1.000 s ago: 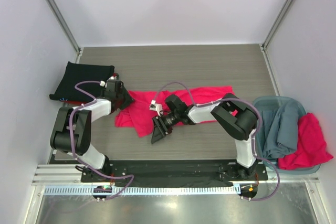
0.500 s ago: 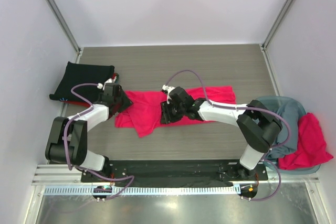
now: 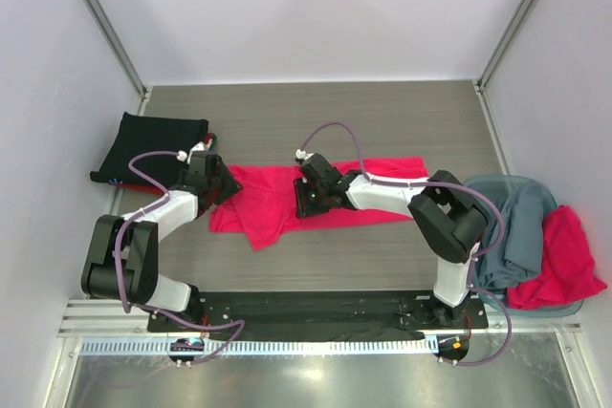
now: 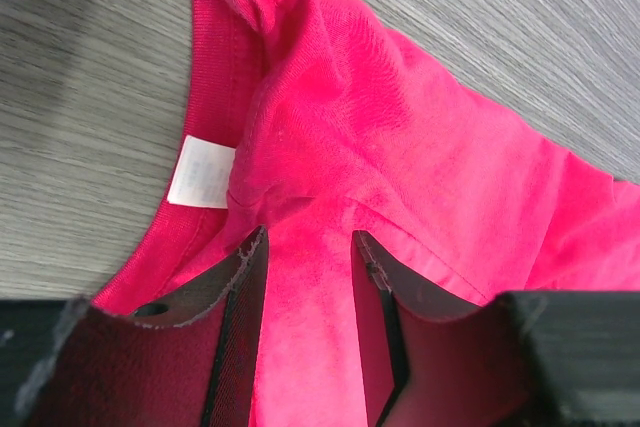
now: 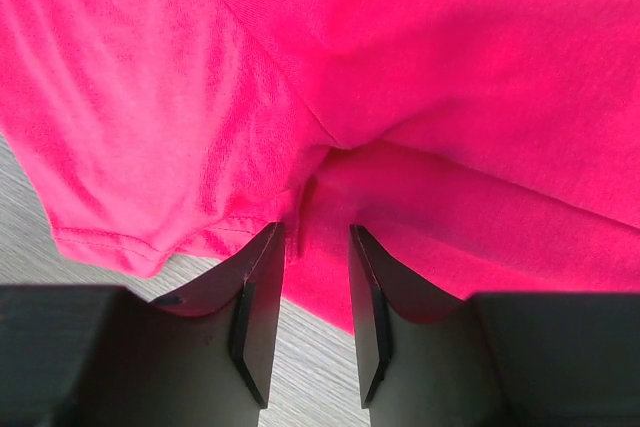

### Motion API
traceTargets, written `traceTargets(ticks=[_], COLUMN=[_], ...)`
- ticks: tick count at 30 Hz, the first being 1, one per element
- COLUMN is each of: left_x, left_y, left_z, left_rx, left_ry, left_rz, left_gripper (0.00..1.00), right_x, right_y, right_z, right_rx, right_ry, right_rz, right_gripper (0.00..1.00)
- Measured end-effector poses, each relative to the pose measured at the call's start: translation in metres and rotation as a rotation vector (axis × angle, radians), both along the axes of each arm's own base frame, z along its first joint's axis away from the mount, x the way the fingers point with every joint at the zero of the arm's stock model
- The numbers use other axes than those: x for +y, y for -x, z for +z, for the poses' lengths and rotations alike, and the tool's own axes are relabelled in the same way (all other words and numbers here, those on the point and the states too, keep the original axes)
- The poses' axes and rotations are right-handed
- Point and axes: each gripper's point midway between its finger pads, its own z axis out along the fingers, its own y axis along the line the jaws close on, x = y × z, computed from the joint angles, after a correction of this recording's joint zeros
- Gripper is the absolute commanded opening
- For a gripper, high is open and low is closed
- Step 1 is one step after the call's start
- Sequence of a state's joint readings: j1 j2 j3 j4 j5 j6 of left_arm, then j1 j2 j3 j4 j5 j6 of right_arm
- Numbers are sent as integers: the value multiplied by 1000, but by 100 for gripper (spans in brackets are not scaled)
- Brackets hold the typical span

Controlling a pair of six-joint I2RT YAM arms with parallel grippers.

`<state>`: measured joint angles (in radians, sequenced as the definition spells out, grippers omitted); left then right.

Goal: Fold and stack the t-shirts
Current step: Fold the tshirt

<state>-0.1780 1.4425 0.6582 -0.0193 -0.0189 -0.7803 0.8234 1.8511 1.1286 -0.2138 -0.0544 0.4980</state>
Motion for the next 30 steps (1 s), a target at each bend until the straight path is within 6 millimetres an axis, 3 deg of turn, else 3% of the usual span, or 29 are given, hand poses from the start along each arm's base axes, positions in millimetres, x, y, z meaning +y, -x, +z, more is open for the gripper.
traceTargets(ticks=[12, 14, 22, 30], left_x=[-2, -2, -1, -1], left_y=[0, 0, 1, 2], left_z=[0, 0, -2, -6], left_rx=[0, 0, 4, 17], left_ry=[0, 0, -7, -11], left_rz=[-5, -6, -2, -4], left_gripper=[39, 39, 39, 38], right_x=[5, 7, 8, 2], right_y=[10, 11, 15, 20], right_z=[0, 1, 0, -3], right_rx=[41, 46, 62, 77], right_ry=[-43, -54, -63, -46], right_rz=[15, 21, 31, 30], right_gripper=[39, 37, 10, 13])
